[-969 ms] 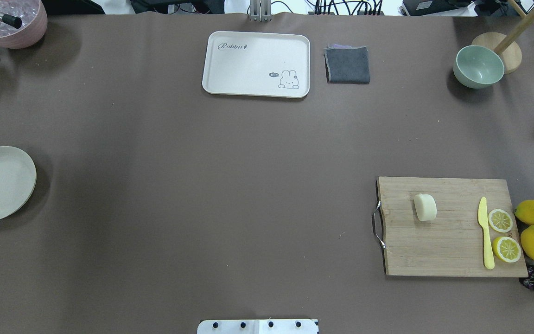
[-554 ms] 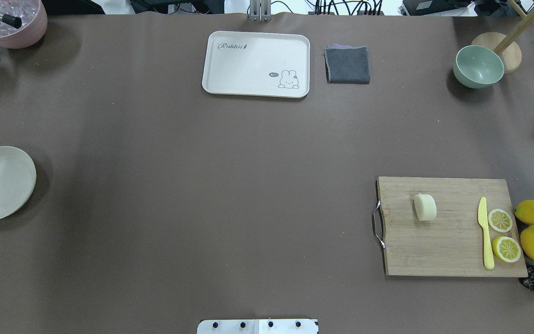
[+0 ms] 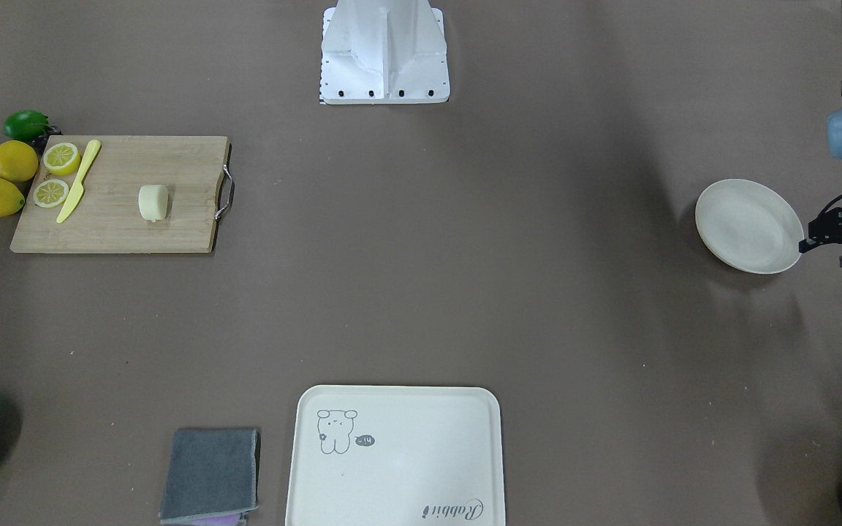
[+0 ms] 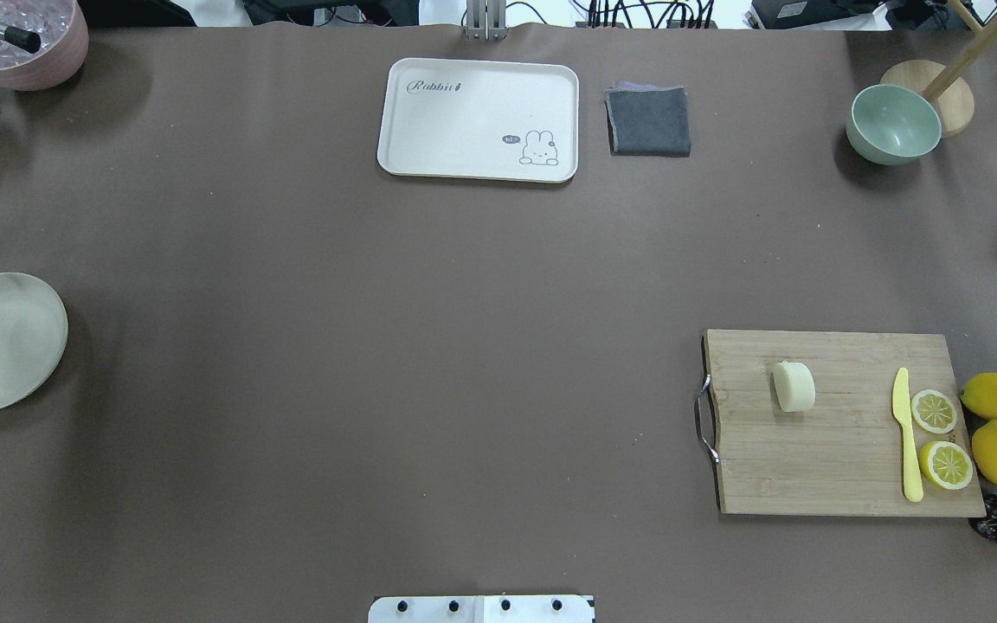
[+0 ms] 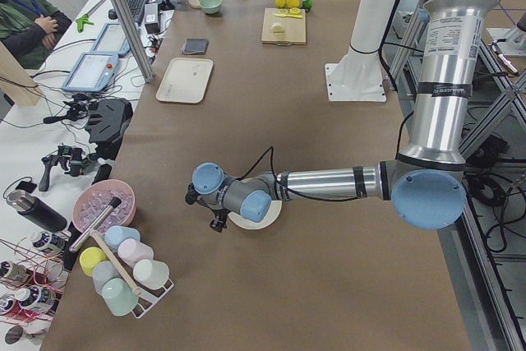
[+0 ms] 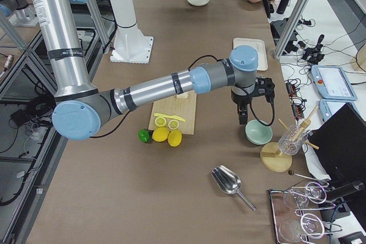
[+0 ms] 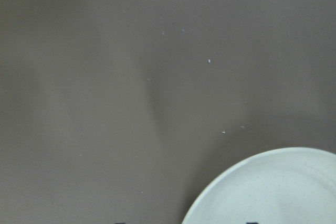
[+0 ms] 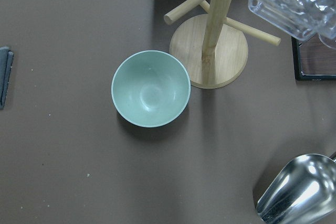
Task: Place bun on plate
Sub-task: 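Reach the left gripper to the white plate's rim and grip it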
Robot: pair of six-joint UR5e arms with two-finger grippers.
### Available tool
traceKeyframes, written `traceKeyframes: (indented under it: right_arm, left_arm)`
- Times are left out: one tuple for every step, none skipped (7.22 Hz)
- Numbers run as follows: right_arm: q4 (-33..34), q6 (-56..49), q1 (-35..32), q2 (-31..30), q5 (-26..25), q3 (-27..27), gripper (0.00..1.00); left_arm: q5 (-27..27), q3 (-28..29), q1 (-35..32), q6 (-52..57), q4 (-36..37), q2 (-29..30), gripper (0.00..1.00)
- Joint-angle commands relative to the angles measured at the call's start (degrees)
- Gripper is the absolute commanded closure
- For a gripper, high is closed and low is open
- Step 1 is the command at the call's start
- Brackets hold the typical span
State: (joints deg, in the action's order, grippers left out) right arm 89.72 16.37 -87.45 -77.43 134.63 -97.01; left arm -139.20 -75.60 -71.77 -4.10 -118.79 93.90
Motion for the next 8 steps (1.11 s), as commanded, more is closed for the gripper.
traceKeyframes:
  right_arm:
    - [-0.07,0.24,0.0,-0.18,-0.07,-0.29,0.0]
    - [-0.07,0.24,0.0,-0.18,-0.16,-0.46,0.0]
    - [-0.07,0.24,0.0,-0.18,-0.33,-0.64,0.0]
    - [-0.07,0.32,0.0,0.0,-0.34,-0.64,0.0]
    - [-0.07,1.46,0.0,0.43,-0.77,-0.55,0.0]
    - [-0.16,1.9,0.0,0.52,-1.12,-0.64,0.0]
    - [-0.16,1.91,0.0,0.52,-1.13,-0.73,0.0]
    - [-0.16,1.99,0.0,0.44,-1.13,-0.9,0.0]
  left_arm:
    - [0.59,1.59,1.36,0.06,-2.32,-0.47,0.19]
    - [0.94,2.2,1.89,0.06,-2.59,-0.47,0.29]
    - [2.25,2.21,2.94,0.06,-2.68,-0.39,0.46]
    - [2.18,1.95,3.21,0.15,-2.68,-0.39,0.67]
    - [2.61,1.77,3.21,1.54,-3.81,-0.39,1.0]
    - [2.97,2.38,3.21,6.69,-5.04,-0.56,1.0]
    - [2.79,2.21,3.21,7.26,-5.05,-0.56,1.0]
    - [2.36,1.68,3.21,7.27,-4.44,-0.13,1.0]
